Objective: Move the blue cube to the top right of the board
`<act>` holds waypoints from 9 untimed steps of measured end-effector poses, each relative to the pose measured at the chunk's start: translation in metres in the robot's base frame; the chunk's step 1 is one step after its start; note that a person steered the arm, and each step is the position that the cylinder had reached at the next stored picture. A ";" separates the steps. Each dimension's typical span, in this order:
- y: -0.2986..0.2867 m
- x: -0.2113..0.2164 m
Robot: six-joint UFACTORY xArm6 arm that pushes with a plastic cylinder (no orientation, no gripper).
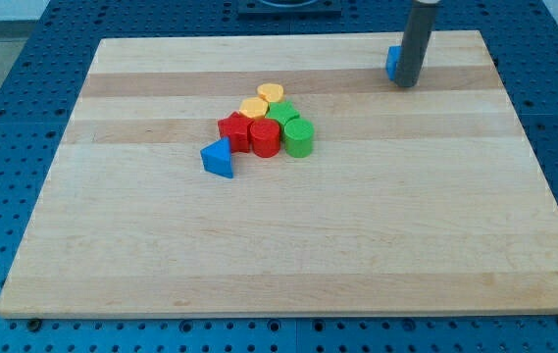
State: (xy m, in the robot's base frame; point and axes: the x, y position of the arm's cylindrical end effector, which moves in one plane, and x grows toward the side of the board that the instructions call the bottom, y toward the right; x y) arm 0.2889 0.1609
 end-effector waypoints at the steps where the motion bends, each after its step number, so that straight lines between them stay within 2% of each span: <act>1: 0.000 -0.030; 2: -0.005 -0.031; 4: -0.068 -0.031; 5: -0.063 -0.054; 8: -0.008 -0.060; 9: -0.006 -0.064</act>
State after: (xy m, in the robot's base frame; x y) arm 0.2253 0.1545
